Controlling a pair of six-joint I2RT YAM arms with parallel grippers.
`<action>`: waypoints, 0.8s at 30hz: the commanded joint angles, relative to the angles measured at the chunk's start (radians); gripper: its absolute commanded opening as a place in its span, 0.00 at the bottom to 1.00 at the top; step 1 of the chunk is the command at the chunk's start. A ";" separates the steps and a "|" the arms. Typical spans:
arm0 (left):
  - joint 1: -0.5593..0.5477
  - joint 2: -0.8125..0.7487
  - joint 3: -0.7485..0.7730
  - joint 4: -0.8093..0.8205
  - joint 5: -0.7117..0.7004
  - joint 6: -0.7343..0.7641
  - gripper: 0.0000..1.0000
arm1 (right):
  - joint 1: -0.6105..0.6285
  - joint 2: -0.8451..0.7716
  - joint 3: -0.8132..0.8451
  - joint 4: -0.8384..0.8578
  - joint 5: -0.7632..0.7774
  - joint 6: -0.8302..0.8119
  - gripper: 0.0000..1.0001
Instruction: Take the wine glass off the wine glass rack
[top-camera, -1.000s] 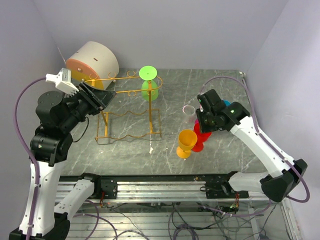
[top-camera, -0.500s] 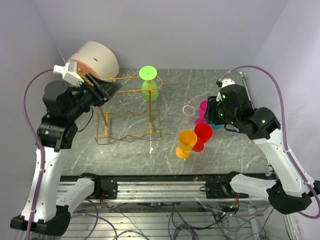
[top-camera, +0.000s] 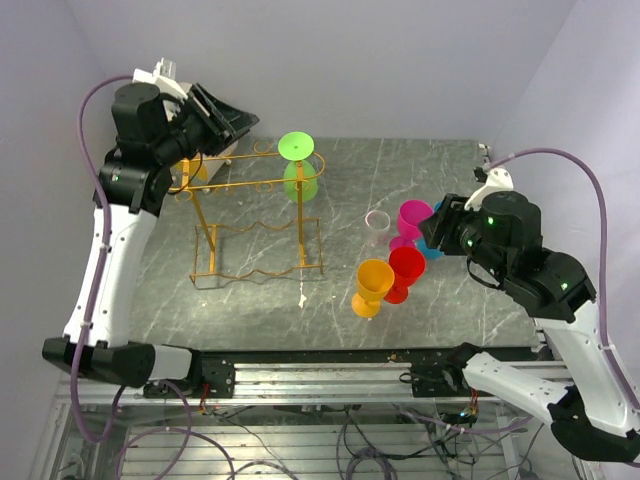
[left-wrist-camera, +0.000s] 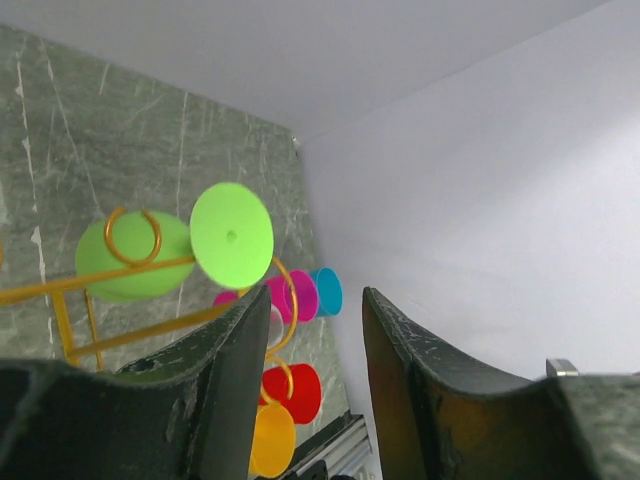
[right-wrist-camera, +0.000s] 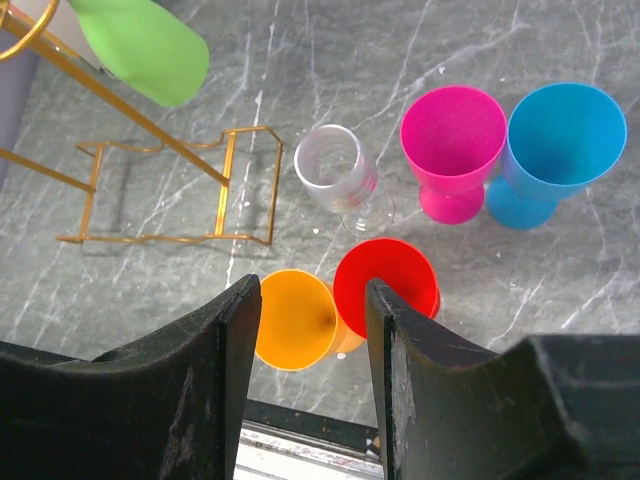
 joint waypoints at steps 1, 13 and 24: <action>-0.008 0.127 0.176 -0.123 -0.030 0.071 0.52 | -0.004 -0.016 -0.023 0.062 0.024 0.009 0.46; -0.094 0.262 0.171 -0.190 -0.059 0.193 0.47 | -0.005 -0.024 -0.048 0.073 -0.003 -0.004 0.45; -0.102 0.297 0.171 -0.189 -0.071 0.206 0.45 | -0.004 -0.034 -0.053 0.073 0.000 -0.009 0.45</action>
